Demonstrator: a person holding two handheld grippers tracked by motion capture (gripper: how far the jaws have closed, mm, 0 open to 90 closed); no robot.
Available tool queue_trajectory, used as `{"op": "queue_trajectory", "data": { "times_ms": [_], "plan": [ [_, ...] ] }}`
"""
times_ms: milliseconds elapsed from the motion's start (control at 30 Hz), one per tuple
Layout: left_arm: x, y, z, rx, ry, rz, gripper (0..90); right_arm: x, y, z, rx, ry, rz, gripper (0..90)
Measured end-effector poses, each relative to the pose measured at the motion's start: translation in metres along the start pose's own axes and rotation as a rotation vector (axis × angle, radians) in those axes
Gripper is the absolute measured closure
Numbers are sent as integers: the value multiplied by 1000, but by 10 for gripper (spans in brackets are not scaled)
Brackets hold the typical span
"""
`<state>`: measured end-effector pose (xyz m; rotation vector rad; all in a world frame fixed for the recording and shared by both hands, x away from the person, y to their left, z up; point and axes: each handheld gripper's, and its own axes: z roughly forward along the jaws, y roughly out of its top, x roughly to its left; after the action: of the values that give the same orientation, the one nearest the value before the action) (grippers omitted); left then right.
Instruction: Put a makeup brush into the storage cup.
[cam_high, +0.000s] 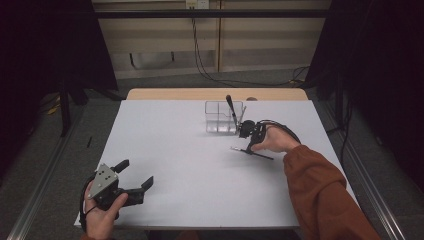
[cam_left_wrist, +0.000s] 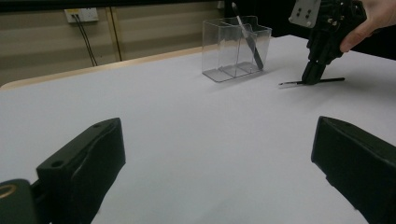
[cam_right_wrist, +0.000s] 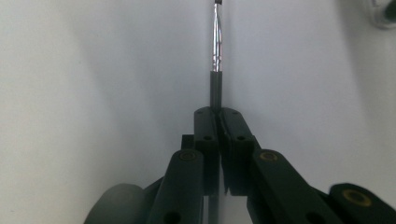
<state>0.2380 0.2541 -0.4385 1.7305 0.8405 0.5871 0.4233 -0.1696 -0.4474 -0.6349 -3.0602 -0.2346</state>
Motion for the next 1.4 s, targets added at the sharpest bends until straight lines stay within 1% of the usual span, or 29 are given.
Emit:
{"op": "queue_trajectory", "data": {
  "times_ms": [33, 167, 200, 233, 267, 367, 500, 567, 633, 700, 767, 833, 867, 900, 967, 1067, 1100, 1133, 1167, 1267, 1367, 1400],
  "plan": [
    [0, 0, 0, 0, 0, 0, 29, 0, -1, -2, -5, 0, 8, 859],
    [0, 0, 0, 0, 2, -1, 29, 2, -4, -5, -32, -2, 8, 859],
    [0, 0, 0, -1, 1, 0, 29, 3, -5, -6, -39, -7, 19, 859],
    [0, 0, 0, 0, 2, 1, 29, 3, -5, -7, -46, -12, 14, 859],
    [0, 0, 0, 0, 1, 0, 29, 4, -6, -9, -48, -15, 19, 859],
    [0, 0, 0, 0, 1, -1, 29, 5, -8, -15, -79, -27, 15, 859],
    [0, 0, 0, 0, 3, -1, 29, 6, -13, -22, -117, -52, 37, 859],
    [1, 0, 0, 2, 5, 1, 29, 7, -16, -25, -132, -67, 37, 859],
    [1, 0, 0, 1, 5, -2, 29, 8, -20, -27, -149, -73, 38, 859],
    [0, 0, 0, 2, 5, 0, 29, 8, -24, -31, -168, -79, 55, 859],
    [0, 0, 0, 2, 4, -2, 29, 8, -28, -33, -205, -87, 76, 859],
    [0, 0, 1, 2, 4, -2, 29, 7, -32, -35, -231, -79, 101, 859],
    [0, 0, 0, 3, 5, -1, 29, 6, -34, -36, -246, -85, 105, 859],
    [0, 0, 1, 0, 3, -4, 29, 5, -35, -36, -256, -84, 118, 859],
    [1, 0, 0, -1, 6, -5, 29, 6, -38, -38, -291, -75, 138, 859],
    [1, 0, 0, -1, 8, -6, 29, 7, -42, -39, -340, -79, 153, 859],
    [1, 0, 0, -1, 6, -4, 29, 7, -44, -40, -352, -82, 164, 859],
    [1, 0, 0, -2, 5, -3, 29, 6, -46, -40, -375, -84, 175, 859],
    [1, 0, 0, -1, 5, -3, 29, 6, -48, -40, -384, -88, 177, 859],
    [1, 0, 0, -1, 6, -5, 29, 5, -53, -41, -435, -93, 205, 859],
    [1, 0, 0, -1, 7, -7, 29, 6, -57, -40, -466, -91, 214, 859],
    [1, 0, 0, -1, 7, -6, 29, 6, -58, -40, -471, -81, 214, 859]
  ]
}}
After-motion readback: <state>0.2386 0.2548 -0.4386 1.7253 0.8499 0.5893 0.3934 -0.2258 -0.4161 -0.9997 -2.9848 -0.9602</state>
